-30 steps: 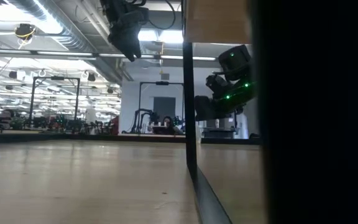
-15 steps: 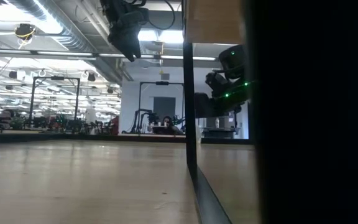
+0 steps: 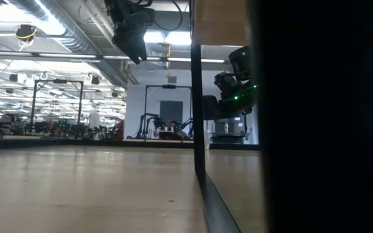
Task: Pick and place medicine bottles onto shelf by color
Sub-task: Put the yellow pill bottle on the shelf aligned with the other yellow pill bottle
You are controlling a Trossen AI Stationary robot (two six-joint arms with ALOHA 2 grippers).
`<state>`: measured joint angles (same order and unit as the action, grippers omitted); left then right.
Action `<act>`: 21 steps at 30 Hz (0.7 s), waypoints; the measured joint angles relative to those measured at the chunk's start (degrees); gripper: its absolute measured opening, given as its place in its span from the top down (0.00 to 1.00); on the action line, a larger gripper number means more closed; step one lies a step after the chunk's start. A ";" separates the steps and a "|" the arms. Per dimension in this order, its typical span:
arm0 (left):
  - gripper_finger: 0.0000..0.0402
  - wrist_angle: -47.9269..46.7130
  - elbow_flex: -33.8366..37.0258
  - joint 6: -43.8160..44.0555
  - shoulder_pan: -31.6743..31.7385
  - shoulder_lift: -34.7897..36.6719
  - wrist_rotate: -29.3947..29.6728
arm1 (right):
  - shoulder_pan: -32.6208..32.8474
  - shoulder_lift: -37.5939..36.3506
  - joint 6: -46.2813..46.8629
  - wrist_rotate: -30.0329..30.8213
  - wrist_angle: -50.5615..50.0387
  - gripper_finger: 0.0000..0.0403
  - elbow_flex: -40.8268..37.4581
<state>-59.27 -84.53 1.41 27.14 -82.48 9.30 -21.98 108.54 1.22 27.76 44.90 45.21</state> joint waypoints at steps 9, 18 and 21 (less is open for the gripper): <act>0.30 0.01 0.00 -0.04 0.00 0.00 0.00 | -0.74 0.00 -0.36 -0.39 -0.13 0.43 0.01; 0.30 0.00 0.00 -0.04 0.00 0.00 0.00 | -1.53 0.00 -0.23 -2.77 -0.13 0.43 0.00; 0.30 -0.02 0.00 -0.04 0.00 0.00 0.00 | -1.53 0.28 -0.10 -4.15 0.08 0.43 0.01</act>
<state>-59.29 -84.53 1.37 27.14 -82.48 9.30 -23.51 108.82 1.12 23.61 44.98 45.22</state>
